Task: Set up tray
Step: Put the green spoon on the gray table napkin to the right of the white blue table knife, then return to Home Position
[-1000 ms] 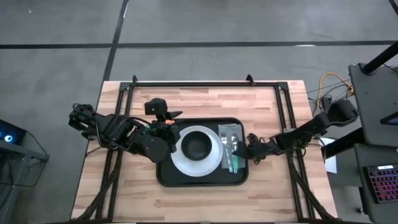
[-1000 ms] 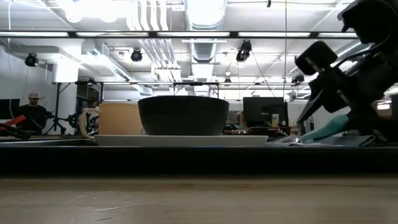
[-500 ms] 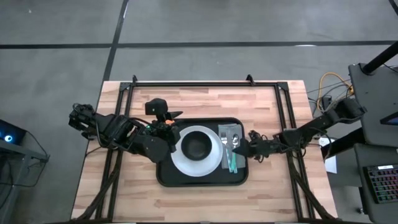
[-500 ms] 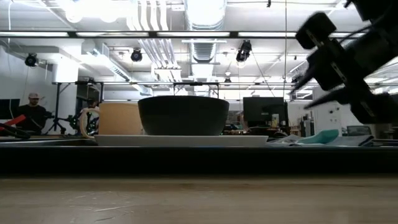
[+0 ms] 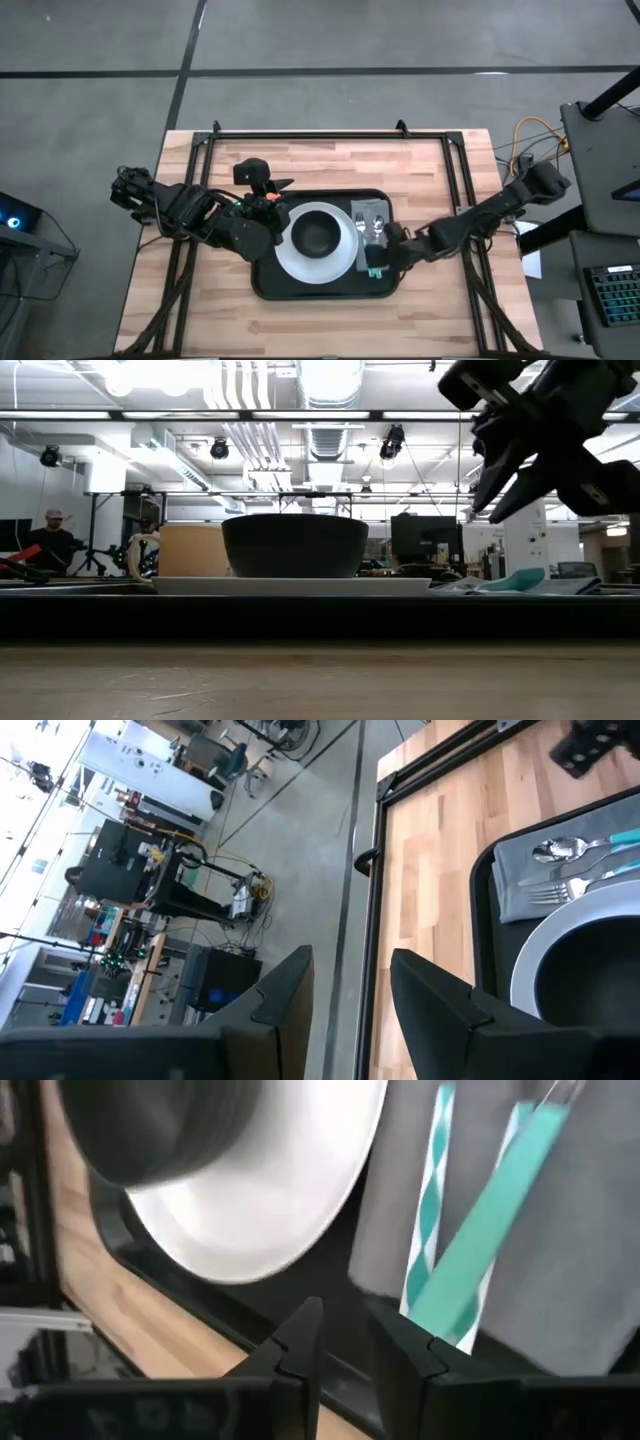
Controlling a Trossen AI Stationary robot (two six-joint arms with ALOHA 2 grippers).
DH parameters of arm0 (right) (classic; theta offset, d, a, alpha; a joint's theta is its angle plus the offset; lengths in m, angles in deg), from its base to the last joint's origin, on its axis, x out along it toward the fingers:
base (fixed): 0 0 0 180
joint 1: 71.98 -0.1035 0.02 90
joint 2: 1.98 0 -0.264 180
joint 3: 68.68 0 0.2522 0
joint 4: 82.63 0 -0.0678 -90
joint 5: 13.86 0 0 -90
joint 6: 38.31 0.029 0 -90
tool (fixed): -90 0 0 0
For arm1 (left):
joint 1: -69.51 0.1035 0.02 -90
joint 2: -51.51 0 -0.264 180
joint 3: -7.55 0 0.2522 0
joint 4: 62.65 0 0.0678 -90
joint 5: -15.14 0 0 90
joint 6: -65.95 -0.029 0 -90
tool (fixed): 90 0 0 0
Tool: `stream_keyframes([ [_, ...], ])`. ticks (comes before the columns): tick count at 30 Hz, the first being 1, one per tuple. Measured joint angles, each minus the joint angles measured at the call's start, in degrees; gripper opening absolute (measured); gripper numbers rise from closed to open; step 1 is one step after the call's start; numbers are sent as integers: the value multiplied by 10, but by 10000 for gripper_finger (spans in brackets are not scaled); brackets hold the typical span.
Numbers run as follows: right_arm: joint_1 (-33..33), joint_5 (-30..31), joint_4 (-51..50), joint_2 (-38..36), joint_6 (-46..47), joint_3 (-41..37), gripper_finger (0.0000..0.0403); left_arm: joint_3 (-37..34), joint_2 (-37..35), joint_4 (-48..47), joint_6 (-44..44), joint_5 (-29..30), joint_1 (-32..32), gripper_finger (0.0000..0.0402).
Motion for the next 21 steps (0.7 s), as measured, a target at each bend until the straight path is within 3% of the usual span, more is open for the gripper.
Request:
stream_keyframes([
  [11, -23, -38, -4, 103, 11, 59, 63, 0, 0, 0, -43, 0, 0, 117],
  [21, -34, -36, -76, 100, 51, 51, 63, 0, 0, 0, -43, 0, -10, 117],
])
